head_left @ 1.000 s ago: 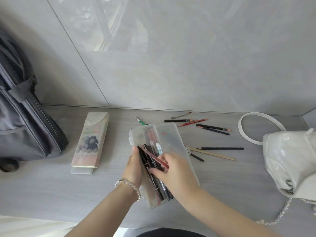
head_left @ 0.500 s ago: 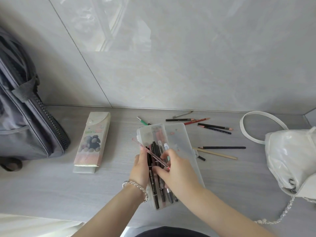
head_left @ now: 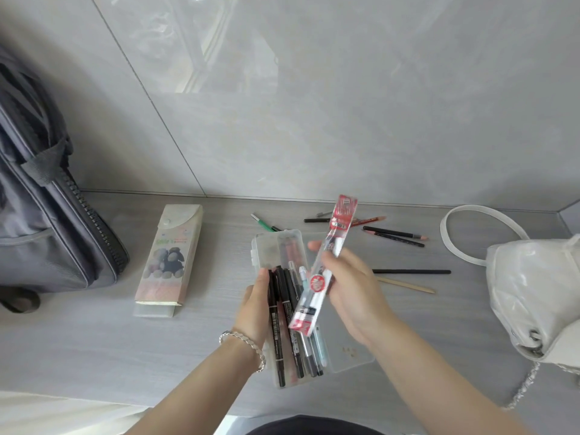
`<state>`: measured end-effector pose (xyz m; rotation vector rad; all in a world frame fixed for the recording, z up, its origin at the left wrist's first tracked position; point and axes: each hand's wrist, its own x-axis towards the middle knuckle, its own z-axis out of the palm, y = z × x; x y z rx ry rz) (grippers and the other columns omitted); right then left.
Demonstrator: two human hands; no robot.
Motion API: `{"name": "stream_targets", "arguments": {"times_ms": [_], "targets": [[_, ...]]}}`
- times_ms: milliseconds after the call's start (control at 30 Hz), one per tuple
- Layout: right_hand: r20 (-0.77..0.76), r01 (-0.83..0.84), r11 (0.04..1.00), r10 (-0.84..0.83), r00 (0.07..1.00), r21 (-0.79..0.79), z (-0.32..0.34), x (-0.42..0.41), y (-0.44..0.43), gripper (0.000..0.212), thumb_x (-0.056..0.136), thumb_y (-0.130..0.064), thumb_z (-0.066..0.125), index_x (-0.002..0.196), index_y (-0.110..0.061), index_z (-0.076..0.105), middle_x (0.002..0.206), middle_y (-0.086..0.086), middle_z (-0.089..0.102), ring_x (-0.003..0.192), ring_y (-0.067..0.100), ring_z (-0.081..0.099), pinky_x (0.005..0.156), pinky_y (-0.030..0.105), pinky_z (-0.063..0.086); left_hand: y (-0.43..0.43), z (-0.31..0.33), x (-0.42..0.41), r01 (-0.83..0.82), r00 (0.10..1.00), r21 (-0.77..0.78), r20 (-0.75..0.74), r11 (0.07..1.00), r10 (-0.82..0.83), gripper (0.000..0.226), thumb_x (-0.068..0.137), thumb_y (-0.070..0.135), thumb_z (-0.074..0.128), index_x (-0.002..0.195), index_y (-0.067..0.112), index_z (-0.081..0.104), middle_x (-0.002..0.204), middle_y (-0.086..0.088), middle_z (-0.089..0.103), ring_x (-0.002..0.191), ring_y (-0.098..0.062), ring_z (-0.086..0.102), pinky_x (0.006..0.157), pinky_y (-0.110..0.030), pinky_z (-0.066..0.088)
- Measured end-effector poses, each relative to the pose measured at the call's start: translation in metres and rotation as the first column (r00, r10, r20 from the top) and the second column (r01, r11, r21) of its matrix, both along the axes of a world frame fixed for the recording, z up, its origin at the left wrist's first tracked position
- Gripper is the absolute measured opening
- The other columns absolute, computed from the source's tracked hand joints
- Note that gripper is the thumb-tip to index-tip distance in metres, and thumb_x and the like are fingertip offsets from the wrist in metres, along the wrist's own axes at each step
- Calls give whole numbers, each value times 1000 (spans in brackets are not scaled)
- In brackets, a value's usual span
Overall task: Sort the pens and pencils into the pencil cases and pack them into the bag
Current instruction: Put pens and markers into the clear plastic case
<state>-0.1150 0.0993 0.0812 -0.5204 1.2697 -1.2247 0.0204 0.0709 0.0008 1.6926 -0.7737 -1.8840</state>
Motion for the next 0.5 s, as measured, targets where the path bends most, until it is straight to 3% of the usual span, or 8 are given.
{"name": "stream_targets", "arguments": {"times_ms": [67,133,200,367,500], "targets": [[-134,-142,990,142,981,8,-3,0,2,24,95,-10,45,90,-26,62,90,-11,63,78,-1,57,79,19,44,-1,-2,-1,7,1000,-3,4,1000,-7,91,50,84,53,117,24,60,115,-6,68,106,-25,64,100,-48,45],[-280,-312,949,309,909,36,-6,0,3,21,92,-9,51,87,-27,62,74,-8,58,54,-4,49,59,14,39,-1,1,-2,32,999,-13,-10,999,-32,82,57,78,49,114,20,62,113,-11,68,105,-29,64,100,-50,45],[-388,-402,913,397,832,71,-10,5,5,17,87,-8,58,82,-25,59,69,-5,58,44,-4,48,52,13,40,0,3,-3,37,999,-18,-38,999,-38,79,62,74,48,115,17,60,116,-10,66,110,-26,62,102,-50,43],[-562,-310,947,300,771,80,-20,22,11,35,77,-10,72,73,-39,53,63,-6,58,46,-1,55,57,17,51,3,7,-8,38,999,-29,-27,999,-38,85,59,76,44,118,17,58,115,-12,66,104,-27,66,96,-47,49],[-707,-264,962,231,669,65,-24,18,10,19,80,-20,70,95,-26,60,61,-11,54,52,-9,52,55,8,44,3,7,-7,61,997,-61,58,996,-57,79,65,77,39,119,22,58,112,-10,68,103,-28,65,97,-49,48]]}}
